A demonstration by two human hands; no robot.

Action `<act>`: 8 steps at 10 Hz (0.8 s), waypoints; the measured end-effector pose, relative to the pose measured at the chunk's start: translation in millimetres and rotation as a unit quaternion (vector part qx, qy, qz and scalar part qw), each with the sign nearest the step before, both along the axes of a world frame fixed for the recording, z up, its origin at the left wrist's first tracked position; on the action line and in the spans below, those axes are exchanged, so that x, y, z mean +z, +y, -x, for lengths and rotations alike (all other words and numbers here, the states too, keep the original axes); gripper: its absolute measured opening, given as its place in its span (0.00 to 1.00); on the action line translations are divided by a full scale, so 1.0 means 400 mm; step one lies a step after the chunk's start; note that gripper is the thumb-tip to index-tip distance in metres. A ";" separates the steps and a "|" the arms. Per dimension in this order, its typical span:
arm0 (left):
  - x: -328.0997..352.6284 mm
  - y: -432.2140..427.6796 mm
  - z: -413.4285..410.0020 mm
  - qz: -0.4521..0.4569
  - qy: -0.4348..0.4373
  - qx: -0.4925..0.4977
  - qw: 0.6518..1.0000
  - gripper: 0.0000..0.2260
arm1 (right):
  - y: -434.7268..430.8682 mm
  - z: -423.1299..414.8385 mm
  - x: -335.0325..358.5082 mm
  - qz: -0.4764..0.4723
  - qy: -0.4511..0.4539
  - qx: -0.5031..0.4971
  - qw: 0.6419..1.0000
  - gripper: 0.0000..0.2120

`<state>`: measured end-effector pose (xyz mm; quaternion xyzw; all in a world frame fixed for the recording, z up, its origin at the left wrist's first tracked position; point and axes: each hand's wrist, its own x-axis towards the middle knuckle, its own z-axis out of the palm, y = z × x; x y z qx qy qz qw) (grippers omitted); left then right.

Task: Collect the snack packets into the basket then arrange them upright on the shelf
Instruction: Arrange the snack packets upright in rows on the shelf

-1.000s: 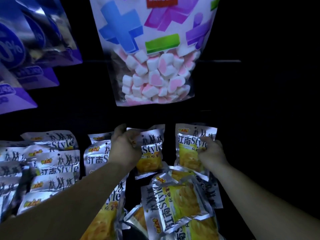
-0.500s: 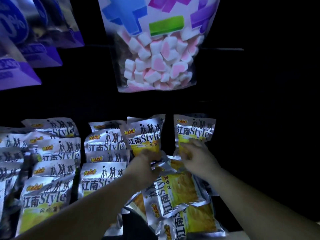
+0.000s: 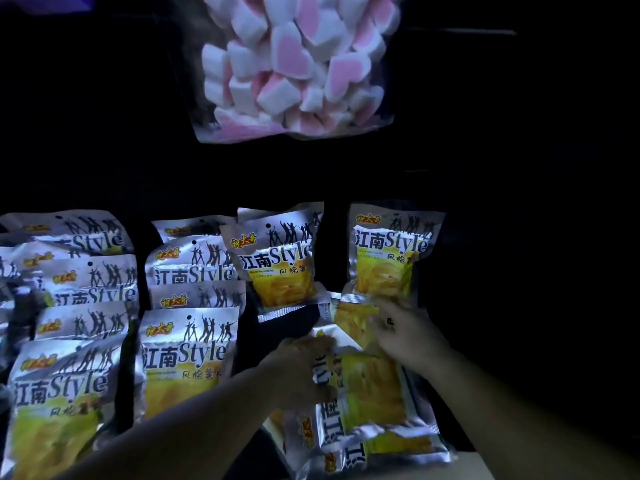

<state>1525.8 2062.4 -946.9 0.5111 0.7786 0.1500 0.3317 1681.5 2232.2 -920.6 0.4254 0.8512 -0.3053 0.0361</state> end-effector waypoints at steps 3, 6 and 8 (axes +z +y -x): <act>0.002 -0.018 0.013 0.056 0.072 -0.054 0.994 0.38 | -0.035 -0.019 -0.024 0.046 -0.113 0.048 0.991 0.24; 0.020 -0.041 0.011 0.026 0.087 -0.058 0.994 0.31 | -0.002 -0.028 -0.013 0.099 -0.021 -0.036 0.994 0.28; 0.059 -0.018 0.096 -0.070 0.263 0.069 0.960 0.33 | -0.022 0.028 0.016 -0.264 -0.021 0.020 0.964 0.25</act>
